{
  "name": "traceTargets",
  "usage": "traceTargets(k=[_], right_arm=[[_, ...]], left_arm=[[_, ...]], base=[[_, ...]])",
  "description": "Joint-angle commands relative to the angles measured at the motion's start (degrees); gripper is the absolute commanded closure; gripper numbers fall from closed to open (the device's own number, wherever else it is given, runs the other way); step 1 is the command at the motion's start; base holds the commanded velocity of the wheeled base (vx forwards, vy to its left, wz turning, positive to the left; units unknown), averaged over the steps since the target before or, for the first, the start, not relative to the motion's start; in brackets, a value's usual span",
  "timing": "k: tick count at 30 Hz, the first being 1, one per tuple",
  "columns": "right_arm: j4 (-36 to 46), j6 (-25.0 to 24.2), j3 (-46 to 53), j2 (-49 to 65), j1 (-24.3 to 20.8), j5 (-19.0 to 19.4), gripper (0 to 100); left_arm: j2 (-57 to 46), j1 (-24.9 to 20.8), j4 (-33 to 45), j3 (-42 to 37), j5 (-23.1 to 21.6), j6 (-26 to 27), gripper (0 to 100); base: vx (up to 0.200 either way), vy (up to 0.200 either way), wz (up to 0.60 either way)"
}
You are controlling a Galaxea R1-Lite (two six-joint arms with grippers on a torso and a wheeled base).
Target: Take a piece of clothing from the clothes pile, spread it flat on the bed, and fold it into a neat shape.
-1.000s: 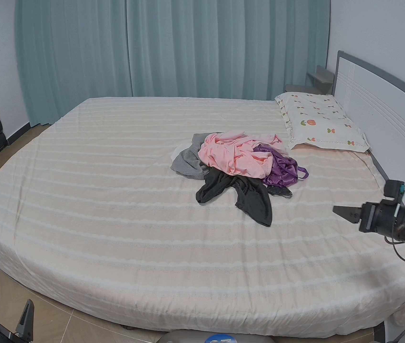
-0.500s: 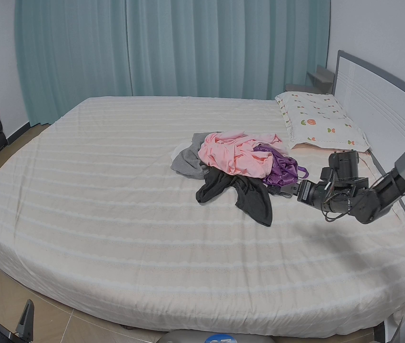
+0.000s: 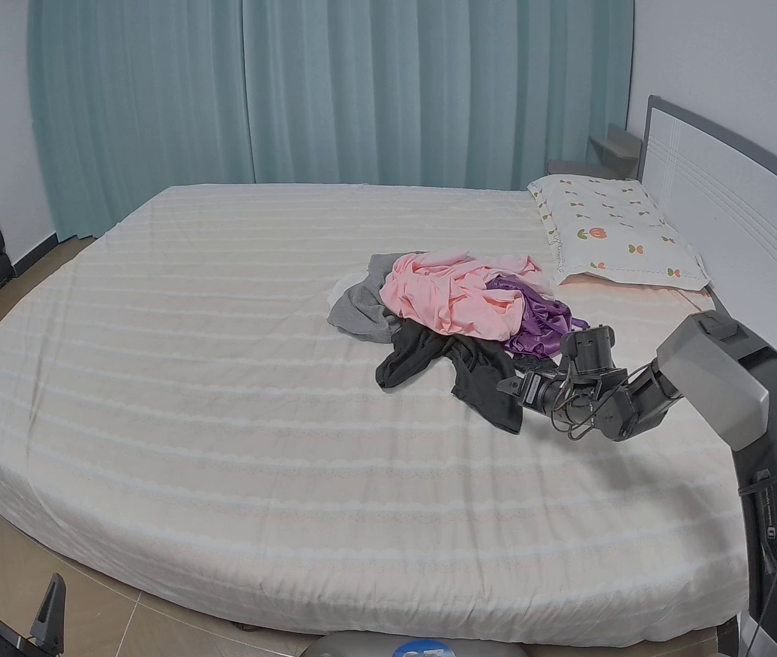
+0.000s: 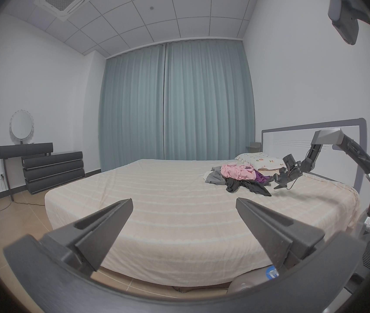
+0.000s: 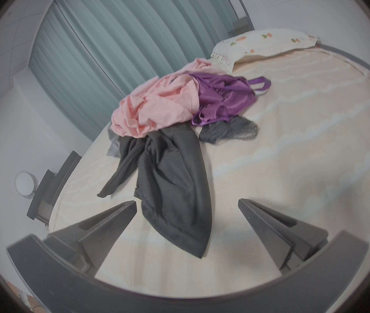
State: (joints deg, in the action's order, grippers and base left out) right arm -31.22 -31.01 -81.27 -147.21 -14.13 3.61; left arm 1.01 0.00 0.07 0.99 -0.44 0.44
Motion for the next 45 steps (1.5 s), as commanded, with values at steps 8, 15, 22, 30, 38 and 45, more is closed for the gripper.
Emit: traceTargets(k=[8,15,22,30,38,45], right_arm=[[2.2,-3.3,-10.7,-9.4,-1.9,-0.4,0],[6.1,-4.6,-16.7,-12.1,-2.3,-0.6,0],[6.0,-4.7,-18.0,-12.8,-2.6,-0.6,100],[5.1,-7.7,-11.3,-6.5,-2.0,-0.4,100],[-1.6,-8.7,4.9,4.6,-1.4,0.3,100],[-17.8,-8.7,28.5,18.6,-2.3,3.0,100]], left_arm=[[-0.2,0.0,0.0,-0.9,0.0,0.0,0],[-0.2,0.0,-0.1,-0.9,0.0,0.0,0],[-0.2,0.0,-0.1,-0.9,0.0,0.0,0],[-0.2,0.0,0.0,-0.9,0.0,0.0,0],[-0.3,0.0,-0.1,-1.0,0.0,0.0,0],[-0.2,0.0,-0.1,-1.0,0.0,0.0,0]], base=[[0.000,0.000,0.00],[0.000,0.000,0.00],[0.000,0.000,0.00],[0.000,0.000,0.00],[0.000,0.000,0.00],[0.000,0.000,0.00]])
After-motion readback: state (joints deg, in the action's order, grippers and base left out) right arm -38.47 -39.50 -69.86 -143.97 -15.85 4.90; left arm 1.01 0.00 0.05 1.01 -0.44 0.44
